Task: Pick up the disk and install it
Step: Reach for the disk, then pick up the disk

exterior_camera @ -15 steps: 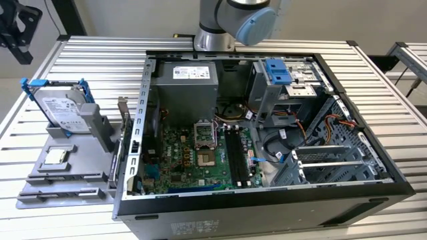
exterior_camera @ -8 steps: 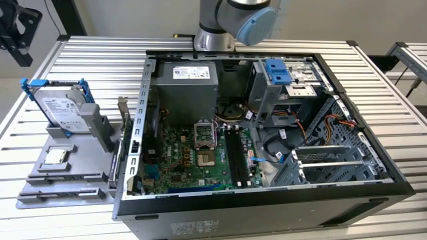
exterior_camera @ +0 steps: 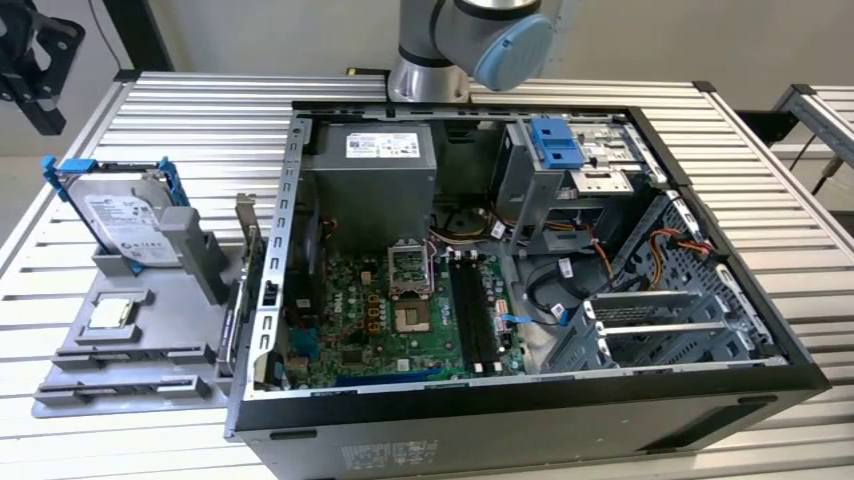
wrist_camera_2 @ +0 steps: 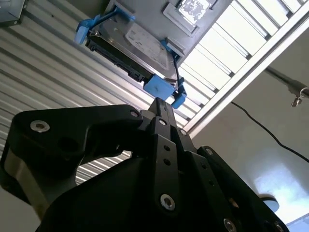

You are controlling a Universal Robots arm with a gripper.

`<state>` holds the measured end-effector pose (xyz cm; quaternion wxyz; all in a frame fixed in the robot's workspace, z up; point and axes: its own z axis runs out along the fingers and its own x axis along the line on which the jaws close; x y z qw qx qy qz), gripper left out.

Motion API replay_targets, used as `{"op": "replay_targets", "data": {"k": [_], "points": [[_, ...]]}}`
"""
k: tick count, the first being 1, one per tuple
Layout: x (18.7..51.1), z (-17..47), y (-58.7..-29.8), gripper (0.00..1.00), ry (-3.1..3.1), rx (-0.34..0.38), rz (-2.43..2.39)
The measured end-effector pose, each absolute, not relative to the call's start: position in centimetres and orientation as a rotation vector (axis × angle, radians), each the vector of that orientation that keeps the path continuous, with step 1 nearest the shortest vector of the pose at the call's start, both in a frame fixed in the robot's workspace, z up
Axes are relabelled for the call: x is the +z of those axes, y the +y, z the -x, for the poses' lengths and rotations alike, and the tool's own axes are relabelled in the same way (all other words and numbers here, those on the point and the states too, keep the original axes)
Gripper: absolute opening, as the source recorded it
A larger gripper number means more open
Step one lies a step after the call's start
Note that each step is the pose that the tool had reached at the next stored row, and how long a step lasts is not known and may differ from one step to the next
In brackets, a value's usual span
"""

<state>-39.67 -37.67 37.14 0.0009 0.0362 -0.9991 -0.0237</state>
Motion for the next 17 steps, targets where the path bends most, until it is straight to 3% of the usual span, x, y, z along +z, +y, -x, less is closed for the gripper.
{"op": "replay_targets", "data": {"k": [17], "points": [[37.14, 39.66, -37.79, 0.00, -3.137, -0.074, -0.114]]}}
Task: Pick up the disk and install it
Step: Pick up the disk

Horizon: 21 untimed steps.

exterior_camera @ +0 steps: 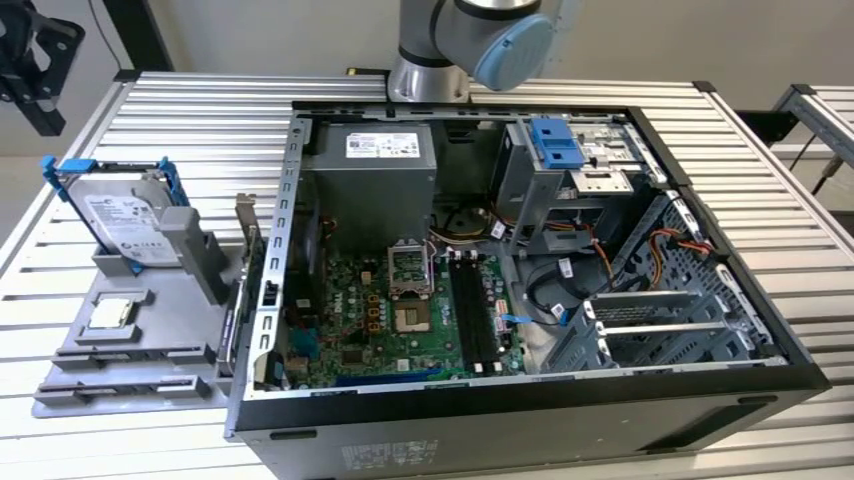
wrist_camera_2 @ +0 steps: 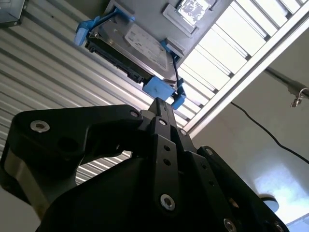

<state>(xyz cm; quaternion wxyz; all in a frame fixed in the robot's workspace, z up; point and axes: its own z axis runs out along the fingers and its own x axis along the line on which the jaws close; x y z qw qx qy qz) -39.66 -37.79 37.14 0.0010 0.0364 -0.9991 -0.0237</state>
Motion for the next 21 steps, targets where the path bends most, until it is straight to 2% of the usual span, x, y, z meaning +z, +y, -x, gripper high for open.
{"op": "replay_targets", "data": {"k": [21], "points": [[37.14, 39.66, -37.79, 0.00, -3.082, -0.073, -0.559]]}}
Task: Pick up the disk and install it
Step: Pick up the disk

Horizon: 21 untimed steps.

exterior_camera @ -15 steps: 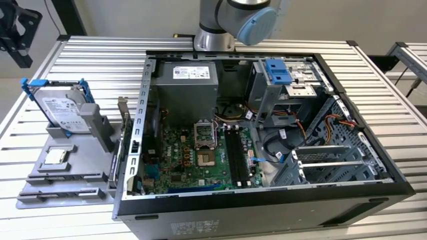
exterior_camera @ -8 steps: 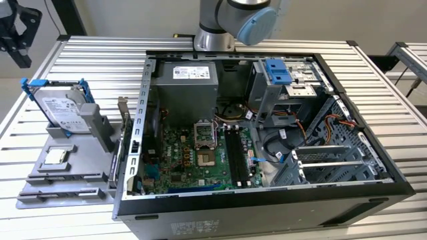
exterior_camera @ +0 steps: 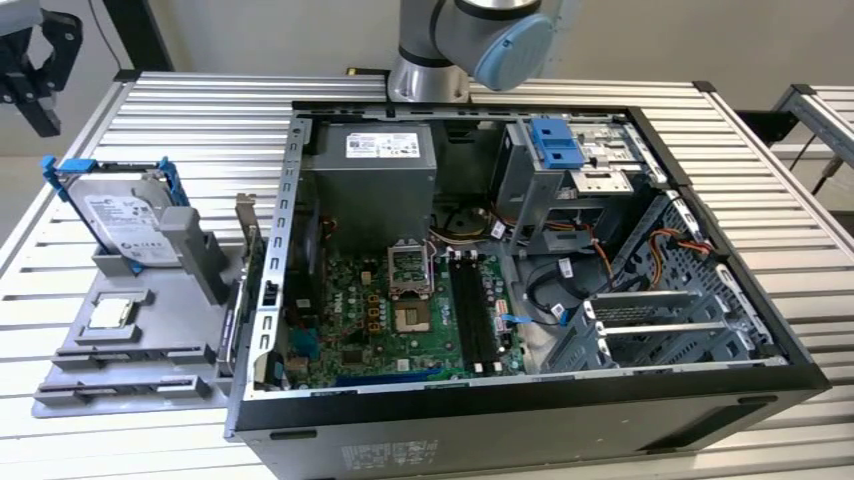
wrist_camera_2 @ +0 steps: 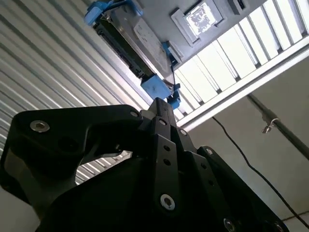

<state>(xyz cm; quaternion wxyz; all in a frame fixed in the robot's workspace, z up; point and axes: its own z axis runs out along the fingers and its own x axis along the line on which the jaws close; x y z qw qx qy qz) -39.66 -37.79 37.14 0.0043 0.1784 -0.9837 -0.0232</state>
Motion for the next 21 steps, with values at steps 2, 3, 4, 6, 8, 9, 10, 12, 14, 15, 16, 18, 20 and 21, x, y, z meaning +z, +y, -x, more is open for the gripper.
{"op": "replay_targets", "data": {"k": [2, 3, 4, 6, 8, 9, 10, 12, 14, 15, 16, 18, 20, 21], "points": [[37.14, 39.66, -37.79, 0.00, -3.070, -0.072, -0.618], [37.15, 39.66, -37.79, 0.00, -3.064, -0.072, -0.645], [37.14, 39.66, -37.79, 0.00, -3.057, -0.072, -0.673], [37.14, 39.66, -37.79, 0.00, -3.044, -0.072, -0.729], [37.14, 39.66, -37.79, 0.00, -3.029, -0.071, -0.783], [37.14, 39.66, -37.79, 0.00, -3.022, -0.071, -0.810], [37.14, 39.66, -37.79, 0.00, -3.014, -0.071, -0.838], [37.14, 39.66, -37.80, 0.00, -2.998, -0.070, -0.894], [37.14, 39.65, -37.80, 0.00, -2.982, -0.069, -0.949], [37.14, 39.66, -37.79, 0.00, -2.975, -0.068, -0.976], [37.13, 39.65, -37.79, 0.00, -2.967, -0.067, -1.004], [37.15, 39.65, -37.79, 0.00, -2.950, -0.065, -1.057], [37.15, 39.65, -37.79, 0.00, -2.933, -0.063, -1.112], [37.15, 39.65, -37.80, 0.00, -2.924, -0.062, -1.139]]}}
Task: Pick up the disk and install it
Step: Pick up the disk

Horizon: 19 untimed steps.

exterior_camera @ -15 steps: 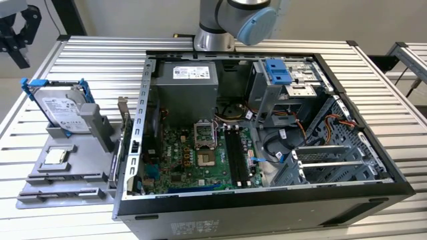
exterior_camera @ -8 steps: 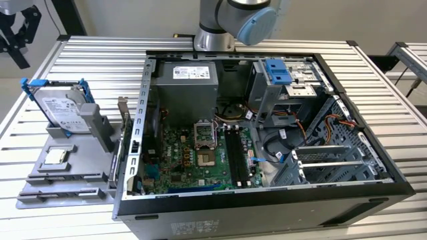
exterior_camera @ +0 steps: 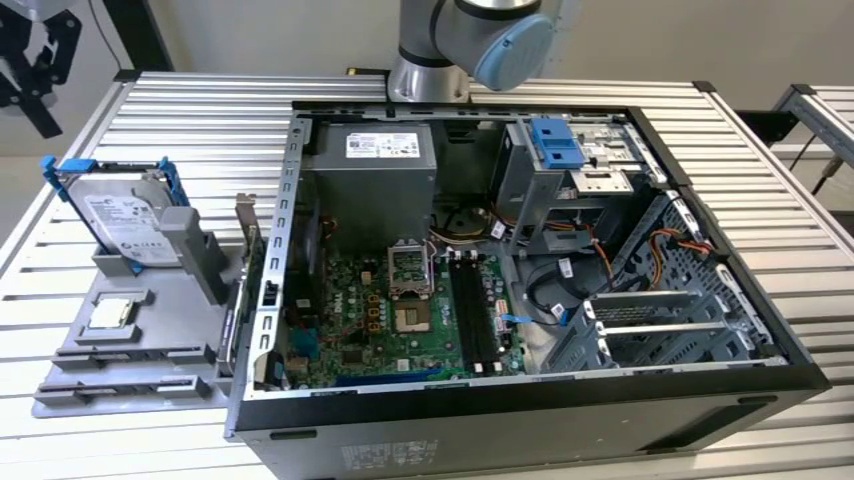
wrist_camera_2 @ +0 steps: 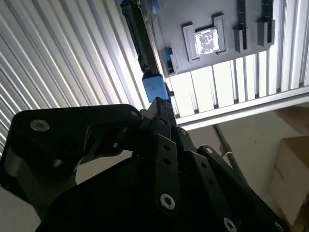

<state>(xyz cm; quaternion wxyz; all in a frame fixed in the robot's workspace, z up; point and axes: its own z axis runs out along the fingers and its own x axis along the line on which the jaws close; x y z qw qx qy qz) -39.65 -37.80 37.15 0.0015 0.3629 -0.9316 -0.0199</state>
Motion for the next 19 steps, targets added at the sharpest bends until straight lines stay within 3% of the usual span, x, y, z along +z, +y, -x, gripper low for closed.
{"op": "replay_targets", "data": {"k": [19], "points": [[37.14, 39.66, -37.79, 0.00, -2.703, -0.043, -1.640]]}}
